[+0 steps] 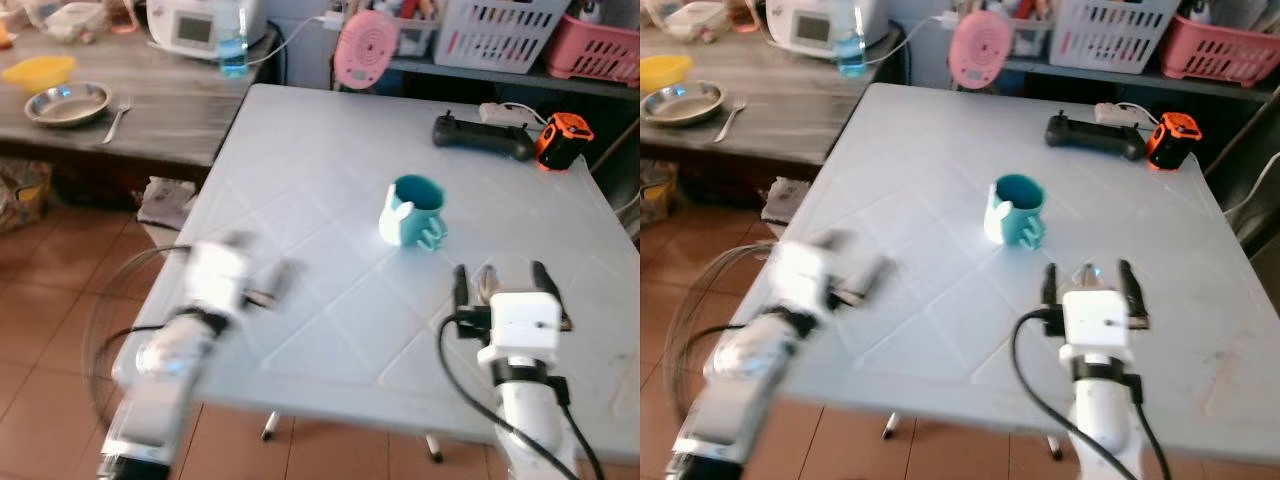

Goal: Setting the table

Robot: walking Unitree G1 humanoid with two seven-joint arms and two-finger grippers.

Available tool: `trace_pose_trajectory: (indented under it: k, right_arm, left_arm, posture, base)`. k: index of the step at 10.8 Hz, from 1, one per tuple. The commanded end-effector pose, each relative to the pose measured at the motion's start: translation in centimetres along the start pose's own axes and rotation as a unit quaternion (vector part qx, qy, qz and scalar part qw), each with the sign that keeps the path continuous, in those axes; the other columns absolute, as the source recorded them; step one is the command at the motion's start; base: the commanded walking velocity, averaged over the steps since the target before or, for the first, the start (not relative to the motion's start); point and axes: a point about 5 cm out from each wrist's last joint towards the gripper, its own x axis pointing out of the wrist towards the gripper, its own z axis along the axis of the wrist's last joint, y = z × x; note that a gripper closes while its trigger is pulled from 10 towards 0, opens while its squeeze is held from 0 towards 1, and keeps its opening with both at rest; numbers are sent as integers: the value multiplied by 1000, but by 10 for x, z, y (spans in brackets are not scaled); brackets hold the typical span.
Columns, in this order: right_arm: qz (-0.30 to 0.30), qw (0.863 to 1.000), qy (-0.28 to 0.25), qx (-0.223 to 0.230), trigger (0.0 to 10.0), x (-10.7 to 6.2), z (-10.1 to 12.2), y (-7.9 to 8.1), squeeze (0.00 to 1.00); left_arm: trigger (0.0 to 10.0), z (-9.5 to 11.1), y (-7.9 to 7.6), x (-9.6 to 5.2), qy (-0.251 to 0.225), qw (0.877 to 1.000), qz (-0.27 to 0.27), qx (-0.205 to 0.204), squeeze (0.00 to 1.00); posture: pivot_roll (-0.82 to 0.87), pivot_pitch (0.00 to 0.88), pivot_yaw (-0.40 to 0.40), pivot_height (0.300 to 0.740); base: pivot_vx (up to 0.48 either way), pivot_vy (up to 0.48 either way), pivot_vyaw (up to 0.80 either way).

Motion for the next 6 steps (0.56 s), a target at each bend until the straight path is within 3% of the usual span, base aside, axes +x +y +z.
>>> trace_pose_trajectory:
  k: [1,2,3,5,6]
  right_arm:
    - [-4,1000,13,23,10000,0,0,-3,0]
    - [-6,999,12,29,10000,1,4,-4,0]
    - [-6,999,23,39,10000,5,8,-1,0]
    - [-18,996,54,63,10000,2,4,-1,0]
    - [-35,993,77,87,10000,-3,0,-4,0]
  left_arm:
    - [10000,4,-6,-3,5,998,-64,-9,0]
    - [10000,6,-8,-4,6,996,-91,-11,0]
    - [10000,15,-13,-3,12,987,-155,-38,0]
    - [10000,20,-23,-6,42,967,-251,-22,0]
    - [10000,22,-22,-5,43,966,-254,-18,0]
  posture:
    - [173,143,-57,740]
    - [171,147,-58,740]
    - [172,149,-59,740]
    - [171,151,-60,740]
    - [166,153,-58,740]
  base:
    - [0,0,0]
    - [0,0,0]
    - [0,0,0]
    - [0,0,0]
    - [0,0,0]
